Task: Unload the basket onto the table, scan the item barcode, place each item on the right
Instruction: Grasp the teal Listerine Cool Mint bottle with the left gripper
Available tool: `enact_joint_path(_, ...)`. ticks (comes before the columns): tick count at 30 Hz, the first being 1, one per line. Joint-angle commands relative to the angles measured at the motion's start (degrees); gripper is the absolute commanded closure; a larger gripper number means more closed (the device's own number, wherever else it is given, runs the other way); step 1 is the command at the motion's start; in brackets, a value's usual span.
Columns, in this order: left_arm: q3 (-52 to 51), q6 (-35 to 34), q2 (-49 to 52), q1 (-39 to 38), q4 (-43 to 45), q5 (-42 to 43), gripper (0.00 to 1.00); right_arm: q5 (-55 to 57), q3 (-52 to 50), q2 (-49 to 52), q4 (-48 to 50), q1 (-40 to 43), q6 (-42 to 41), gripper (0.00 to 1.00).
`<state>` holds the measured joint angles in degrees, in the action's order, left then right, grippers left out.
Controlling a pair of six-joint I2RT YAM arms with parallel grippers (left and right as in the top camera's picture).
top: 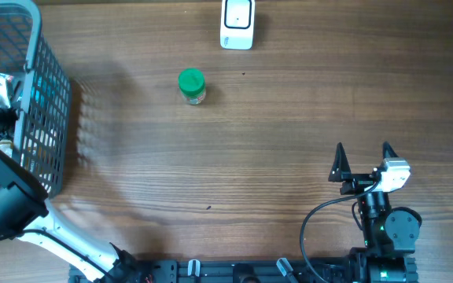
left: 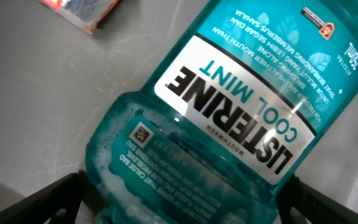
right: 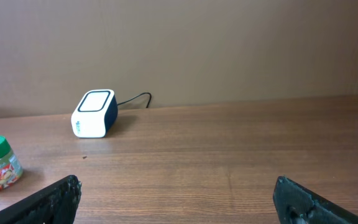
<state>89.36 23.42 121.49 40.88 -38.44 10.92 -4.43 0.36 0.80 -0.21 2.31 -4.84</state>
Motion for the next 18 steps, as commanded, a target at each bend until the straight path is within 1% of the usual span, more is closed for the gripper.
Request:
enact_joint_path(1, -1.3, 3.3, 1.4, -0.2, -0.8, 4.2, 0.00, 0.6, 0.0, 0.0, 0.2, 0.2, 0.3, 0.00)
enact_joint_path(4, -1.4, 6.6, 2.1, -0.2, -0.1, 4.3, 0.00, 0.6, 0.0, 0.0, 0.2, 0.2, 0.3, 0.00)
enact_joint_path(5, -1.4, 8.9, 2.6, -0.2, 0.3, 4.2, 0.00, 0.6, 0.0, 0.0, 0.2, 0.2, 0.3, 0.00)
enact_joint_path(12, -1.4, 19.1, 4.8, -0.2, 3.2, 4.8, 0.00, 0.6, 0.0, 0.0, 0.2, 0.2, 0.3, 0.00)
enact_joint_path(16, -1.4, 24.8, 4.9, -0.2, 5.4, 8.1, 0.00, 0.6, 0.0, 0.0, 0.2, 0.2, 0.3, 0.00)
enact_joint_path(18, -1.4, 26.4, 4.9, -0.2, 5.7, 10.1, 0.00, 0.6, 0.0, 0.0, 0.2, 0.2, 0.3, 0.00)
